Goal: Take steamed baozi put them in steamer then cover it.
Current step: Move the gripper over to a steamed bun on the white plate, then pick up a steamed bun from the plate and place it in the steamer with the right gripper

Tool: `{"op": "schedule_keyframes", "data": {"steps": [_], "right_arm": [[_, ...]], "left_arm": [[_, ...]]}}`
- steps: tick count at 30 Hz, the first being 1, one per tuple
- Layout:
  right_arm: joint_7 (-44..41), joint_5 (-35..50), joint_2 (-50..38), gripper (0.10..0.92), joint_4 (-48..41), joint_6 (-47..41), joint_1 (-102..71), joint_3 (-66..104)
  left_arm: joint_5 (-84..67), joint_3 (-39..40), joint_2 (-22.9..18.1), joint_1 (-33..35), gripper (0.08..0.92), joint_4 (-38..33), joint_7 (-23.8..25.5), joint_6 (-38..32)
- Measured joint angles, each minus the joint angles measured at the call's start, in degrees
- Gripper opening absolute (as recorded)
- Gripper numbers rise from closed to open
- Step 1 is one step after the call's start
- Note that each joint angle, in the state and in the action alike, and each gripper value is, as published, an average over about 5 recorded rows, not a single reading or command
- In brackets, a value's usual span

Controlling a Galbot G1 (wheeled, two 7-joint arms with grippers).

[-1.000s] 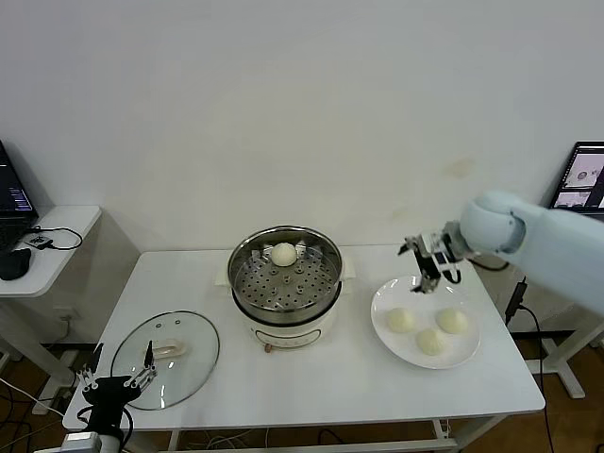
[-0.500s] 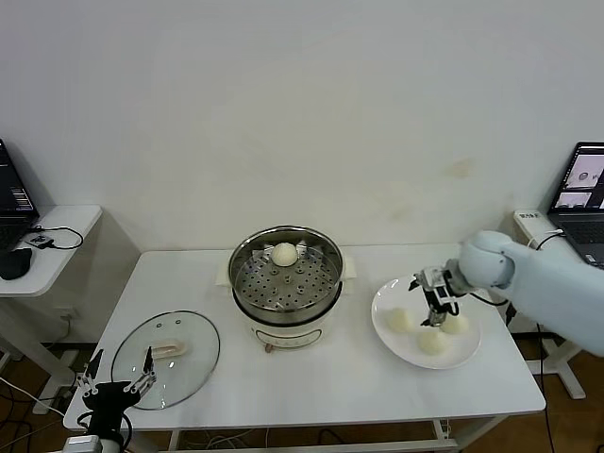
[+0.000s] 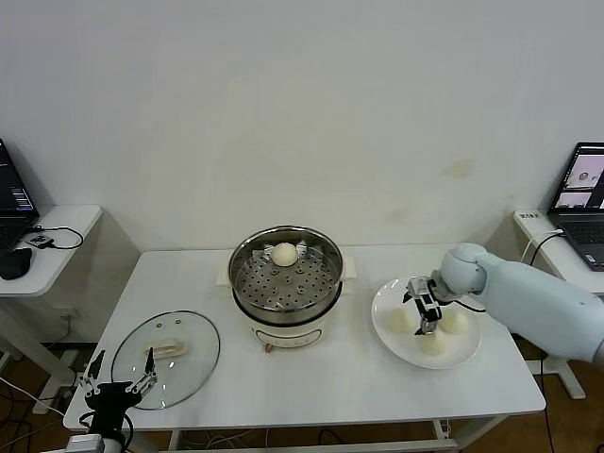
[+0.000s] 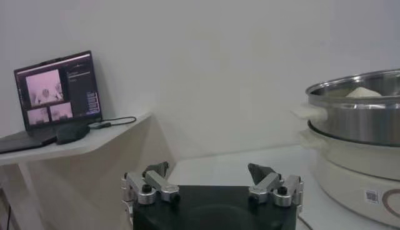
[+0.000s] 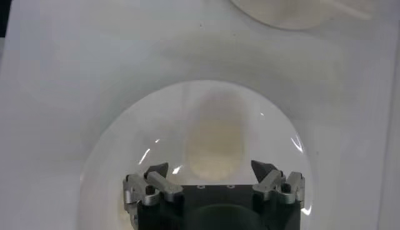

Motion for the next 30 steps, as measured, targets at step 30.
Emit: {"op": "schedule_keyframes", "data": {"steps": [30], "right_arm": [[-2.14,-0.46,4.79,0.617,-6.9,-0.63,0.43,1.26]], "left_arm": [[0.07,-0.34,-0.53,0.44,0.823,-0.38,-0.2,-0.2]]}}
